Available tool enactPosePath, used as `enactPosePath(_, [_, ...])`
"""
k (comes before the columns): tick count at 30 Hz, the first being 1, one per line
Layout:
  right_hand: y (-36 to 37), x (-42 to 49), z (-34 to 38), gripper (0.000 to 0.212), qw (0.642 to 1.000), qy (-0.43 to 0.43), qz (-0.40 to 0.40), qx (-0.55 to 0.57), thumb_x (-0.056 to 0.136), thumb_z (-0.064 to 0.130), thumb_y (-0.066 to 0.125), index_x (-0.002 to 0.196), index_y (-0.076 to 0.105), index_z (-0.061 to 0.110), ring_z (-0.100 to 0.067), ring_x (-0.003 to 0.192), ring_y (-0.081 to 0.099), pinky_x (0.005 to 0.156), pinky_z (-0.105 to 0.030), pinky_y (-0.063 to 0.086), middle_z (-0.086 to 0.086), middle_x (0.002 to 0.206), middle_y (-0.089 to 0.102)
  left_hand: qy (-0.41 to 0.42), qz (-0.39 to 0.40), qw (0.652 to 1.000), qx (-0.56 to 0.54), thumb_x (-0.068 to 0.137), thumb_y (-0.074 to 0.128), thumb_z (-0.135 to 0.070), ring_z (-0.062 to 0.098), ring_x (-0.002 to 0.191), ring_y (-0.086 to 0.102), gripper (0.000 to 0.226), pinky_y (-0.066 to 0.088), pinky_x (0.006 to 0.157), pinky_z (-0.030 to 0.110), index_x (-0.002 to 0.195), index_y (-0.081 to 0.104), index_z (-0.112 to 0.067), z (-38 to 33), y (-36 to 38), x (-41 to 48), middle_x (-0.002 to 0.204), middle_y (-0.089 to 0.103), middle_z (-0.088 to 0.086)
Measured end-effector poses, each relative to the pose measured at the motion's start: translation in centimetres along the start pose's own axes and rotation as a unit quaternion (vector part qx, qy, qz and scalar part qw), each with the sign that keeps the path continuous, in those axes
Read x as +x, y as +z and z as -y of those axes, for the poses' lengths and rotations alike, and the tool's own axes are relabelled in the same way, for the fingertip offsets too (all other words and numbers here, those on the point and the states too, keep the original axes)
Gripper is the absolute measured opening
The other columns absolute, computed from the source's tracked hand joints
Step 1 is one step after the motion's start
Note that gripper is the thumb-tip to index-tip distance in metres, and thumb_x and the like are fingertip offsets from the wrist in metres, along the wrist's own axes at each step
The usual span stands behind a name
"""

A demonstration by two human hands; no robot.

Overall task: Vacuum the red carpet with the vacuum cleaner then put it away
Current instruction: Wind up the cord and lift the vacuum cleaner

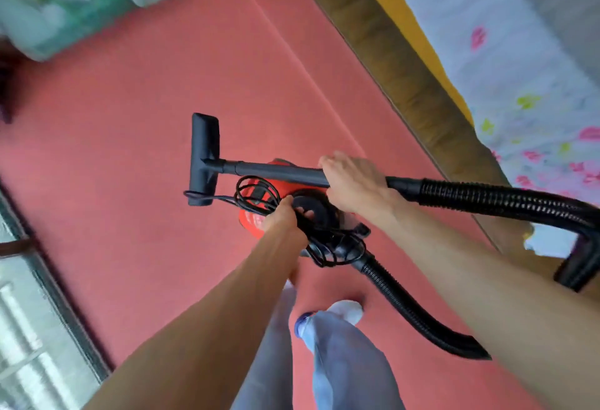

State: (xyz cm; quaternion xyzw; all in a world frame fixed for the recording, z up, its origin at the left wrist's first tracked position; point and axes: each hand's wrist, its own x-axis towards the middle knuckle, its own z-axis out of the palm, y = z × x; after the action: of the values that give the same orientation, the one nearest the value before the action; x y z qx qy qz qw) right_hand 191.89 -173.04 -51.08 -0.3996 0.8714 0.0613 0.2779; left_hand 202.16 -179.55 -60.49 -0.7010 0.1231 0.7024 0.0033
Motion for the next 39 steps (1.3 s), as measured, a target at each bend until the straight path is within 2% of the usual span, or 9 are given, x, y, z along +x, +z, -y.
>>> enactPosePath(5, [-8.6, -0.6, 9.2, 0.036, 0.992, -0.1, -0.021, -0.078, 0.091, 0.014, 0.06, 0.125, 0.05, 0.008, -0.029, 0.083, 0.064, 0.062, -0.036, 0.04, -0.01, 0.111, 0.054, 0.012, 0.004, 0.995, -0.099, 0.094, 0.063, -0.015, 0.021, 0.038, 0.049, 0.02, 0.048, 0.038, 0.022, 0.077, 0.055, -0.006, -8.7, -3.7, -7.5, 0.06, 0.05, 0.007])
enactPosePath(8, [-13.0, 0.3, 13.6, 0.03, 0.985, -0.128, -0.03, -0.116, 0.092, 0.016, 0.059, 0.12, 0.052, 0.007, -0.032, 0.091, 0.065, 0.065, -0.035, 0.039, -0.011, 0.112, 0.058, 0.032, 0.018, 0.986, -0.161, 0.094, 0.061, -0.015, 0.023, 0.045, 0.049, 0.025, 0.049, 0.044, 0.028, 0.072, 0.052, -0.008, -13.5, -5.8, -11.1, 0.06, 0.05, 0.009])
enactPosePath(13, [-18.3, 2.3, 19.4, 0.022, 0.963, -0.198, -0.051, -0.173, 0.095, 0.02, 0.056, 0.114, 0.055, 0.01, -0.031, 0.095, 0.065, 0.067, -0.036, 0.04, -0.01, 0.11, 0.061, 0.042, 0.042, 0.969, -0.241, 0.096, 0.051, -0.011, 0.022, 0.047, 0.042, 0.03, 0.043, 0.043, 0.025, 0.066, 0.048, -0.01, -20.9, -9.0, -14.9, 0.044, 0.045, 0.005])
enactPosePath(17, [-21.6, 4.9, 22.8, 0.026, 0.948, -0.252, -0.054, -0.187, 0.096, 0.025, 0.057, 0.117, 0.053, 0.01, -0.031, 0.095, 0.065, 0.073, -0.038, 0.046, -0.01, 0.11, 0.06, 0.056, 0.051, 0.95, -0.302, 0.1, 0.048, -0.013, 0.022, 0.054, 0.041, 0.033, 0.042, 0.053, 0.031, 0.067, 0.045, -0.008, -25.8, -10.8, -16.8, 0.062, 0.041, 0.005])
enactPosePath(21, [-24.0, 8.8, 25.6, 0.021, 0.93, -0.308, -0.051, -0.196, 0.095, 0.018, 0.054, 0.115, 0.054, 0.011, -0.029, 0.097, 0.064, 0.078, -0.04, 0.049, -0.009, 0.11, 0.061, 0.054, 0.029, 0.938, -0.34, 0.101, 0.047, -0.012, 0.025, 0.059, 0.043, 0.031, 0.044, 0.059, 0.033, 0.07, 0.044, -0.006, -30.1, -12.1, -17.1, 0.067, 0.042, 0.007])
enactPosePath(25, [-27.1, 14.1, 28.5, 0.02, 0.904, -0.372, -0.046, -0.205, 0.094, 0.016, 0.054, 0.113, 0.058, 0.01, -0.03, 0.097, 0.064, 0.081, -0.041, 0.051, -0.01, 0.109, 0.062, 0.041, -0.013, 0.923, -0.382, 0.099, 0.048, -0.012, 0.024, 0.058, 0.044, 0.031, 0.045, 0.06, 0.033, 0.069, 0.045, -0.006, -35.6, -10.8, -17.7, 0.067, 0.044, 0.006])
enactPosePath(28, [-30.3, 18.8, 30.4, 0.021, 0.892, -0.402, -0.018, -0.206, 0.095, 0.02, 0.054, 0.113, 0.057, 0.009, -0.032, 0.099, 0.063, 0.076, -0.039, 0.045, -0.012, 0.112, 0.062, 0.043, -0.016, 0.916, -0.398, 0.098, 0.048, -0.012, 0.022, 0.056, 0.044, 0.033, 0.043, 0.056, 0.03, 0.065, 0.045, -0.008, -40.1, -9.2, -18.6, 0.064, 0.044, 0.004])
enactPosePath(31, [-34.0, 23.1, 32.4, 0.024, 0.885, -0.415, 0.024, -0.21, 0.095, 0.023, 0.053, 0.114, 0.057, 0.009, -0.033, 0.101, 0.061, 0.07, -0.035, 0.037, -0.013, 0.114, 0.061, 0.035, -0.003, 0.908, -0.417, 0.095, 0.049, -0.011, 0.022, 0.056, 0.047, 0.03, 0.045, 0.056, 0.03, 0.066, 0.047, -0.008, -44.5, -8.3, -18.9, 0.065, 0.048, 0.004])
enactPosePath(39, [-40.8, 33.1, 38.6, 0.023, 0.856, -0.444, -0.005, -0.266, 0.093, 0.019, 0.05, 0.114, 0.059, 0.011, -0.031, 0.097, 0.062, 0.069, -0.033, 0.036, -0.011, 0.111, 0.063, 0.021, 0.047, 0.872, -0.487, 0.095, 0.048, -0.01, 0.023, 0.058, 0.047, 0.027, 0.047, 0.064, 0.033, 0.068, 0.048, -0.006, -56.5, -5.8, -17.4, 0.066, 0.048, 0.006])
